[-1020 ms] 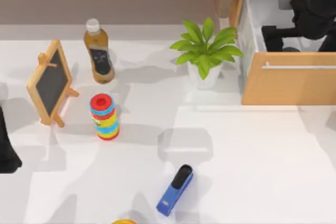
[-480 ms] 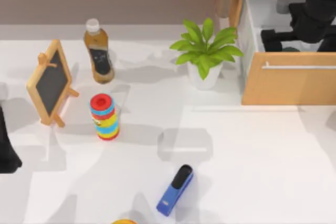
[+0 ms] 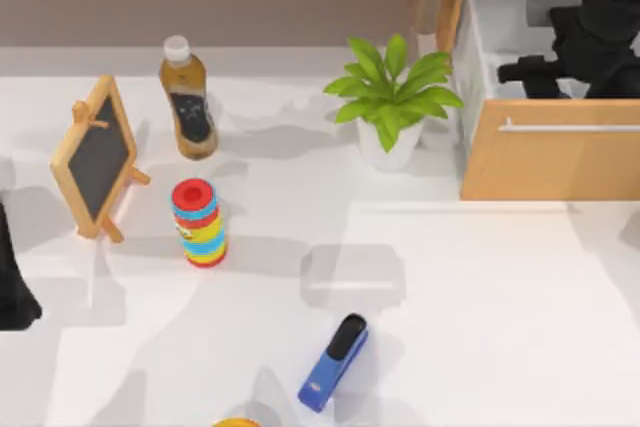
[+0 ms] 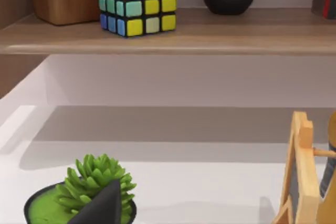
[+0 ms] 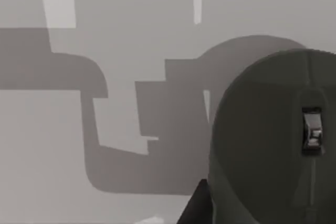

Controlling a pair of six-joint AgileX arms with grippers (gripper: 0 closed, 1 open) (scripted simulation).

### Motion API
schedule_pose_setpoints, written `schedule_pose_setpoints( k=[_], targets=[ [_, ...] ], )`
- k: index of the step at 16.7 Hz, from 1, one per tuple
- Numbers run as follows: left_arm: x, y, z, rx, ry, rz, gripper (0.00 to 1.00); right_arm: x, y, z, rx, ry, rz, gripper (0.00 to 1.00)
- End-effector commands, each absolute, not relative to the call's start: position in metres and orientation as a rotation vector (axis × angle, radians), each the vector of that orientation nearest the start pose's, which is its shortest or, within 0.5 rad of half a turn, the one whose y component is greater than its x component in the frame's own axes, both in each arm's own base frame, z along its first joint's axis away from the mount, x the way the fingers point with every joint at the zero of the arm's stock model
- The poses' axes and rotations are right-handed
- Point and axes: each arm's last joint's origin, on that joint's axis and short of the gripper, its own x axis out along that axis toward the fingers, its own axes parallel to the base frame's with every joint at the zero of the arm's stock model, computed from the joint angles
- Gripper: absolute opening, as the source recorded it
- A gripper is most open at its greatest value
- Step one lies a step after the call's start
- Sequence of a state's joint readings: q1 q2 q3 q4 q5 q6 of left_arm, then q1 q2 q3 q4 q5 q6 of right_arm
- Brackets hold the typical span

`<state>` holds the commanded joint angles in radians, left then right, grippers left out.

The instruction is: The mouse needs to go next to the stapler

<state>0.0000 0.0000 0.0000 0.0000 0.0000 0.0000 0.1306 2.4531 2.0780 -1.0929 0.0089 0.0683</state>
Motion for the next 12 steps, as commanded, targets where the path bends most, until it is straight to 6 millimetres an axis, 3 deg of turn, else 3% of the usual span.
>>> schedule_pose_setpoints(
  k=[3, 12],
  targets=[
    [0.1057, -0.0012, 0.16, 0.0, 0.0, 0.0, 1.0, 0.4849, 0.0696, 0.1353, -0.052, 1.467, 0.064, 0.02],
    [0.1057, -0.0012, 0.16, 0.0, 0.0, 0.0, 1.0, 0.4849, 0.0695, 0.1359, -0.051, 1.466, 0.063, 0.0]
  ],
)
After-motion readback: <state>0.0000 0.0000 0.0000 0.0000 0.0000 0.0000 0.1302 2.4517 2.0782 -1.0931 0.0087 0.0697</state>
